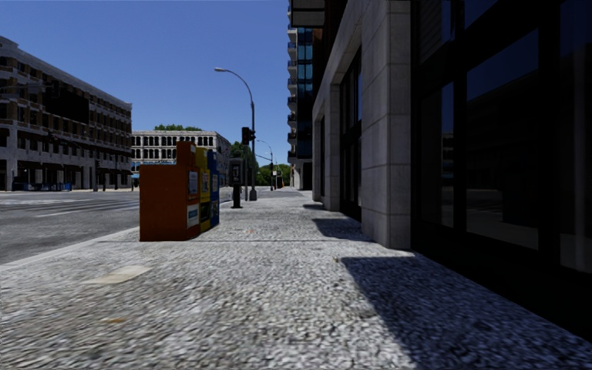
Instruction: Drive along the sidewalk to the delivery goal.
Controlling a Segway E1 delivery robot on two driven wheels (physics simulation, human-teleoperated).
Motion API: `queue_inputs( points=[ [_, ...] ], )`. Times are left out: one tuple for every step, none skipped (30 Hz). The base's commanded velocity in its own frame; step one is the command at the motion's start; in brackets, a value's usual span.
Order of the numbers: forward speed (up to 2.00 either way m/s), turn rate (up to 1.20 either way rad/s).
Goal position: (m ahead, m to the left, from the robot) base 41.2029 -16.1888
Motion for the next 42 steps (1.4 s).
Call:
queue_inputs(
  points=[
    [2.0,0.0],
    [2.0,0.0],
    [2.0,0.0],
    [2.0,0.0],
    [2.0,0.0],
    [2.0,0.0],
    [2.0,0.0],
    [2.0,0.0],
    [2.0,0.0],
    [2.0,0.0],
    [2.0,0.0],
    [2.0,0.0],
    [2.0,0.0],
    [2.0,0.0],
    [2.0,0.0],
    [2.0,0.0],
    [2.0,0.0],
    [2.0,0.0],
    [2.0,0.0],
    [2.0,0.0],
    [2.0,0.0],
    [2.0,0.0],
    [2.0,0.0],
    [2.0,0.0],
    [2.0,0.0],
    [2.0,0.0],
    [2.0,0.0],
    [2.0,0.0],
    [2.0,0.0],
    [2.0,0.0],
    [2.0,0.0],
    [2.0,0.0],
    [2.0,0.0],
    [2.0,0.0],
    [2.0,0.0],
    [2.0,0.0],
    [2.0,0.0],
    [2.0,0.0],
    [2.0,0.0],
    [2.0,0.0],
    [2.0,0.0],
    [2.0,0.0]
  ],
)
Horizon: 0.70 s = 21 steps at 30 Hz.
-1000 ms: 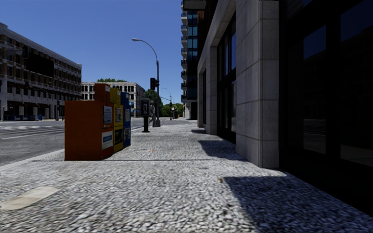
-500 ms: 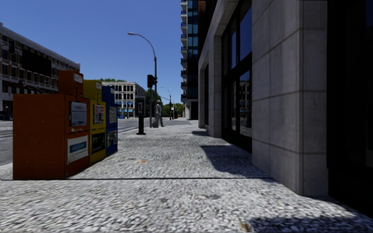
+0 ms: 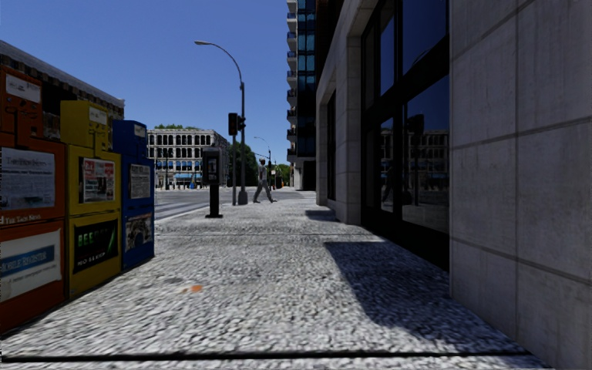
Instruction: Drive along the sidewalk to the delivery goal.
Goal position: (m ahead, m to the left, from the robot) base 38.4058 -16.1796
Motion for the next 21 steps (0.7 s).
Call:
queue_inputs(
  points=[
    [2.0,0.0],
    [2.0,0.0],
    [2.0,0.0],
    [2.0,0.0],
    [2.0,0.0],
    [2.0,0.0],
    [2.0,0.0],
    [2.0,0.0],
    [2.0,0.0],
    [2.0,0.0],
    [2.0,0.0],
    [2.0,0.0],
    [2.0,0.0],
    [2.0,0.0],
    [2.0,0.0],
    [2.0,0.0],
    [2.0,0.0],
    [2.0,0.0],
    [2.0,0.0],
    [2.0,0.0],
    [2.0,0.0]
  ],
)
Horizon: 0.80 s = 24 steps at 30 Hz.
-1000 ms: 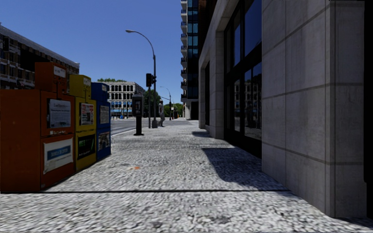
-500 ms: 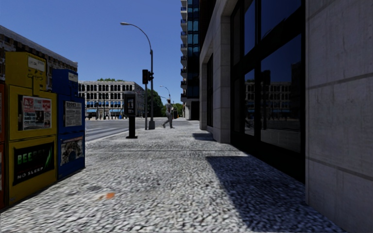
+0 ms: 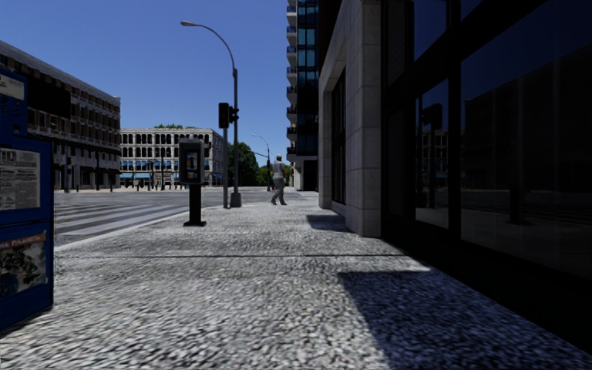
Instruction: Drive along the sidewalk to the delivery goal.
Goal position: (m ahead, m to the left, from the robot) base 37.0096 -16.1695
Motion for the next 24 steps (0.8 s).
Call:
queue_inputs(
  points=[
    [2.0,0.0],
    [2.0,0.0],
    [2.0,0.0],
    [2.0,0.0],
    [2.0,0.0],
    [2.0,0.0],
    [2.0,0.0],
    [2.0,0.0],
    [2.0,0.0],
    [2.0,0.0],
    [2.0,0.0],
    [2.0,0.0],
    [2.0,0.0],
    [2.0,0.0],
    [2.0,0.0],
    [2.0,0.0],
    [2.0,0.0],
    [2.0,0.0],
    [2.0,0.0],
    [2.0,0.0],
    [2.0,0.0],
    [2.0,0.0],
    [2.0,0.0],
    [2.0,0.0]
  ],
)
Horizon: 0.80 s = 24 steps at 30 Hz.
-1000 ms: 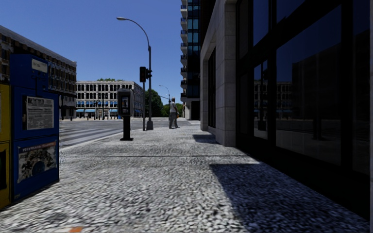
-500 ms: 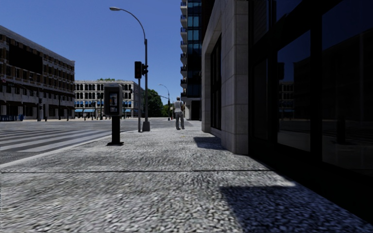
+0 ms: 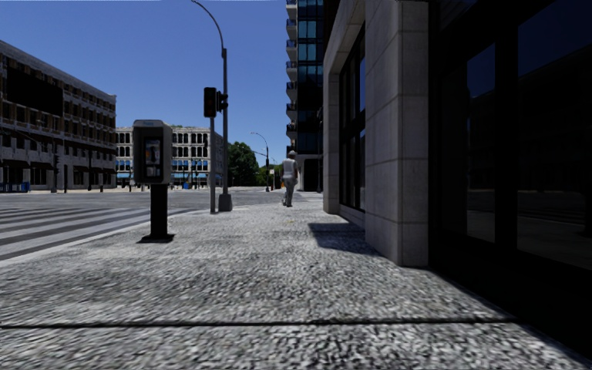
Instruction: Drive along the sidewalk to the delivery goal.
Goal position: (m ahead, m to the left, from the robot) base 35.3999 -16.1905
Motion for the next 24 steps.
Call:
queue_inputs(
  points=[
    [2.0,0.0],
    [2.0,0.0],
    [2.0,0.0],
    [2.0,0.0],
    [2.0,0.0],
    [2.0,0.0],
    [2.0,0.0],
    [2.0,0.0],
    [2.0,0.0],
    [2.0,0.0],
    [2.0,0.0],
    [2.0,0.0],
    [2.0,0.0],
    [2.0,0.0],
    [2.0,0.0],
    [2.0,0.0],
    [2.0,0.0],
    [2.0,0.0],
    [2.0,0.0],
    [2.0,0.0],
    [2.0,0.0],
    [2.0,0.0],
    [2.0,0.0],
    [2.0,0.0]
  ],
)
